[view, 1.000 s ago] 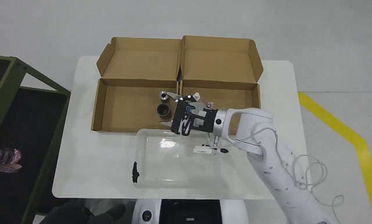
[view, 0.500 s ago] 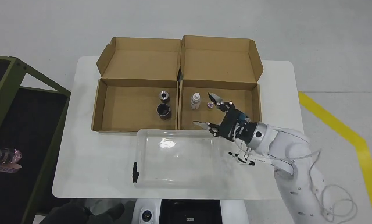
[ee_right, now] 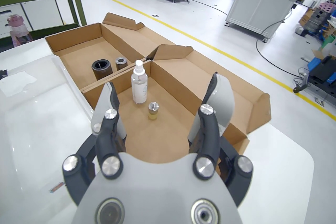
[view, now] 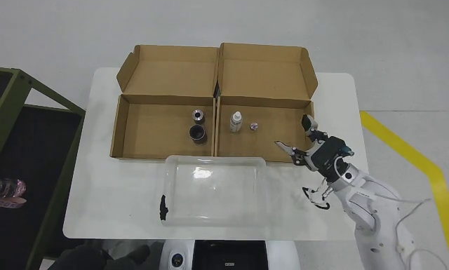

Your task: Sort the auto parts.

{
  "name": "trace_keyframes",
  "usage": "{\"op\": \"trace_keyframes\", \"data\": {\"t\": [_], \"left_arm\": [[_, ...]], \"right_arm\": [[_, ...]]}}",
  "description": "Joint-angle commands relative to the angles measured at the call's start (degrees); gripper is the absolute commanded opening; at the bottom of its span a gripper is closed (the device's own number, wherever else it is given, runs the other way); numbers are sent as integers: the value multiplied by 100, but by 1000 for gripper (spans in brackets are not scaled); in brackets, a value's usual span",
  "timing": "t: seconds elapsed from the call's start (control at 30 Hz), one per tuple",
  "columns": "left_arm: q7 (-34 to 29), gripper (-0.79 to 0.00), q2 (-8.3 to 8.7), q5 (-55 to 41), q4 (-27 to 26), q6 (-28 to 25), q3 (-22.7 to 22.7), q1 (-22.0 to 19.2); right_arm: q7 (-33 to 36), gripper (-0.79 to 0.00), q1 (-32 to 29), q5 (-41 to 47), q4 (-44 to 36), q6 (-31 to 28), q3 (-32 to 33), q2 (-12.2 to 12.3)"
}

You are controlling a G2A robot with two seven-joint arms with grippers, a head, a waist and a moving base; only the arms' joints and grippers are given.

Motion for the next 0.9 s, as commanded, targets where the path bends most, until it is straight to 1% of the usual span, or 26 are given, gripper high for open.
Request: {"op": "trace_keyframes", "data": {"t": [0.0, 0.07, 0.13, 0.3, 0.5, 0.7, 0.87], "left_arm": [[0, 0, 0, 0, 0, 0, 0, 0], [0, 0, 0, 0, 0, 0, 0, 0], [0, 0, 0, 0, 0, 0, 0, 0], [0, 0, 0, 0, 0, 0, 0, 0], [0, 0, 0, 0, 0, 0, 0, 0], [0, 0, 0, 0, 0, 0, 0, 0], [0, -1, 0, 0, 0, 0, 0, 0]], "right_arm": [[-78, -89, -85, -24, 51, 59, 81, 11], [-181, -58, -169, -30, 114, 114, 176, 23], [-267, -77, -258, -94, 142, 208, 269, 35], [-469, -65, -490, -162, 169, 426, 499, 60], [-633, -3, -739, -207, 175, 686, 661, 75], [-776, 0, -946, -268, 210, 936, 729, 81], [-797, 0, -988, -253, 213, 947, 743, 84]]}}
